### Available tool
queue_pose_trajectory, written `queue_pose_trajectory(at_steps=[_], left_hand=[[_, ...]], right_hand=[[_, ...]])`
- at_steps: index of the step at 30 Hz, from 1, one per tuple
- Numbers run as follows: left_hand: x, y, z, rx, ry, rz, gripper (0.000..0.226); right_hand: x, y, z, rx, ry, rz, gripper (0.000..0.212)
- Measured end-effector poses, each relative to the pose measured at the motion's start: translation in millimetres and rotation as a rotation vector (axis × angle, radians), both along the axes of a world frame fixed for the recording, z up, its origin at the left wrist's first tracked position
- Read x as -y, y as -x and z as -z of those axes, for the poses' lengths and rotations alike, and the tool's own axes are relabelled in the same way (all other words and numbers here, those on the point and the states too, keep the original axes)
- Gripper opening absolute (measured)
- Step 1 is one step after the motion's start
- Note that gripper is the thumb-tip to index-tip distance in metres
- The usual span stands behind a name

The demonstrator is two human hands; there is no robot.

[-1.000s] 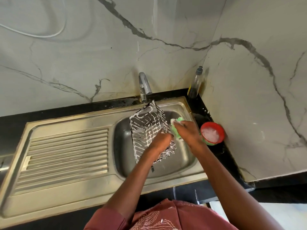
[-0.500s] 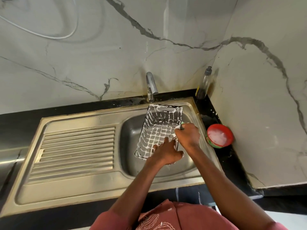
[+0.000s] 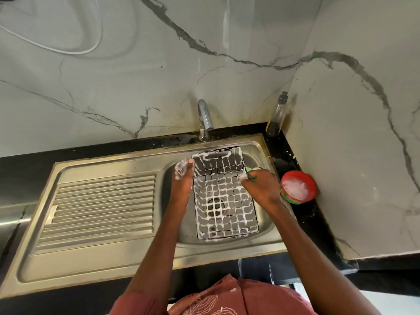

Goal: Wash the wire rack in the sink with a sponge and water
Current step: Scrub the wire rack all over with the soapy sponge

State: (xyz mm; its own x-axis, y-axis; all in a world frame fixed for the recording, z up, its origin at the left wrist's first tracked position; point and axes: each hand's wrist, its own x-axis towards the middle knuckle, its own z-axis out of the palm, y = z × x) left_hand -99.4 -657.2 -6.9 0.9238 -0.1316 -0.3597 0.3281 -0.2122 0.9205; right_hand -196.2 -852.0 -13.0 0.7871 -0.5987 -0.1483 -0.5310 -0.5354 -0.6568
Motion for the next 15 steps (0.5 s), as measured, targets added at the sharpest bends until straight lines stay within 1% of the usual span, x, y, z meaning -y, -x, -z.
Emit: queue_pose_trajectory(at_steps=[2,3,4,5,6,8,9,11,12,13,15], left_hand=[[-3,3,9,-0.257,0.131,0.027,0.101],[-4,8,8,-0.338,0.188,0.038,0.101],[-5,11,11,-0.386,0.256,0.021,0.094],[-5,13,12,-0.401,0.317,-0.010,0.086],[-7,13,20,-0.409,0.347,-0.040,0.083],[-8,9,35,-0.439,0.330,-0.094,0.089],[-7,7,37,-0.418,0.351,-0.111,0.087],[-1,9,19,-0.390,0.418,-0.137,0.074],[0,7,13,-0.379,0.454,-0.146,0.069],[1,5,14,-0.374,0.467,-0.155,0.065],[1,4,16,-0.367,0.499,-0.175,0.063]], right_hand=[[-1,-2,-3,0.007,0.021,-0.045,0.027],[-1,-3,-5,0.009,0.038,-0.071,0.025],[-2,-4,-9,0.011,0.053,-0.095,0.026],[-2,-5,-12,0.030,0.068,-0.122,0.029],[-2,-6,-16,0.044,0.086,-0.143,0.032],[-1,-8,-22,0.068,0.090,-0.180,0.028],[-1,-8,-24,0.089,0.067,-0.181,0.023],[-2,-8,-27,0.188,-0.003,-0.104,0.016],[-2,-7,-29,0.259,0.028,-0.034,0.010],[-3,-7,-32,0.330,0.104,0.038,0.007],[-6,-9,-41,0.435,0.239,0.135,0.021]])
